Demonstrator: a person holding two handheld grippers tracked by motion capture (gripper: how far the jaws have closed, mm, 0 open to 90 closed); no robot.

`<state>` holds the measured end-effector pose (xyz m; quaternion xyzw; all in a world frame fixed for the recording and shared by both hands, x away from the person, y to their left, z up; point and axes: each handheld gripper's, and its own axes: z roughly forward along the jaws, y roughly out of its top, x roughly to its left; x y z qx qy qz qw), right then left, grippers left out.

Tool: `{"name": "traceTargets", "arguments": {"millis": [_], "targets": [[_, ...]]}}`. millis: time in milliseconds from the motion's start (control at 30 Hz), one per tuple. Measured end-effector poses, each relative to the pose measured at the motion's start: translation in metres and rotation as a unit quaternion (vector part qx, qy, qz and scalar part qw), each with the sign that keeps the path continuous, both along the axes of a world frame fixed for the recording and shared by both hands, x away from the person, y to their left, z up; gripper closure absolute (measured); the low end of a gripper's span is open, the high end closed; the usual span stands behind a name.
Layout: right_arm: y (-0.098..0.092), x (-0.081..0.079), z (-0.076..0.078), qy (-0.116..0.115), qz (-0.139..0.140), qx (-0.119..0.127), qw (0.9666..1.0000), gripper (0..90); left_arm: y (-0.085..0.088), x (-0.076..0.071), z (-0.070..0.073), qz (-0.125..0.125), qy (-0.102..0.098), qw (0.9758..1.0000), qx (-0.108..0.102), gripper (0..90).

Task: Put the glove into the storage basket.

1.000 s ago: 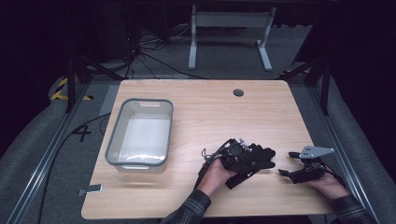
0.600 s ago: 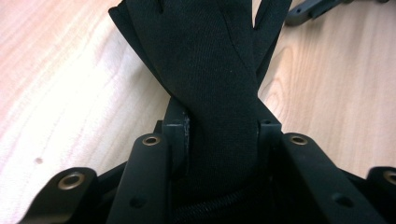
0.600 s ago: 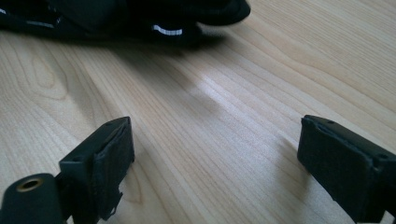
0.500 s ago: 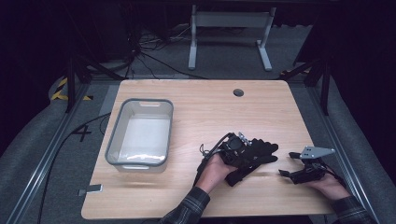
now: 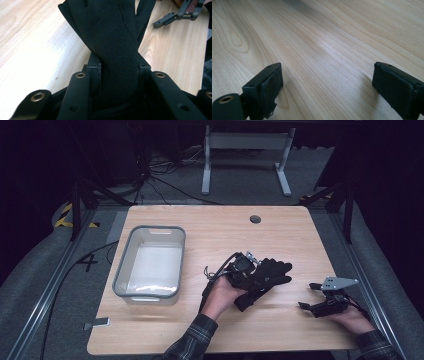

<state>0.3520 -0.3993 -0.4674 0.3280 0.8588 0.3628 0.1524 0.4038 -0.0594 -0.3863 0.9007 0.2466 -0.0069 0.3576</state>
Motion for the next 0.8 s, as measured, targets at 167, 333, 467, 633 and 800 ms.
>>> {"name": "traceTargets", "arguments": {"millis": [167, 333, 467, 633, 800], "targets": [[0.0, 0.0, 0.0, 0.0, 0.0, 0.0, 1.0, 10.2, 0.009, 0.002, 0.009, 0.009, -0.007, 0.9999, -0.004, 67.1], [0.0, 0.0, 0.0, 0.0, 0.0, 0.0, 1.0, 10.2, 0.019, 0.004, 0.016, 0.021, -0.012, 0.9997, -0.002, 67.1], [0.0, 0.0, 0.0, 0.0, 0.0, 0.0, 1.0, 10.2, 0.026, 0.006, 0.021, 0.03, -0.012, 0.9995, -0.005, 67.1], [0.0, 0.0, 0.0, 0.0, 0.0, 0.0, 1.0, 10.2, 0.035, 0.008, 0.028, 0.038, -0.021, 0.9991, -0.001, 67.1], [0.0, 0.0, 0.0, 0.0, 0.0, 0.0, 1.0, 10.2, 0.049, 0.01, 0.034, 0.055, -0.027, 0.9981, -0.007, 67.1]]}}
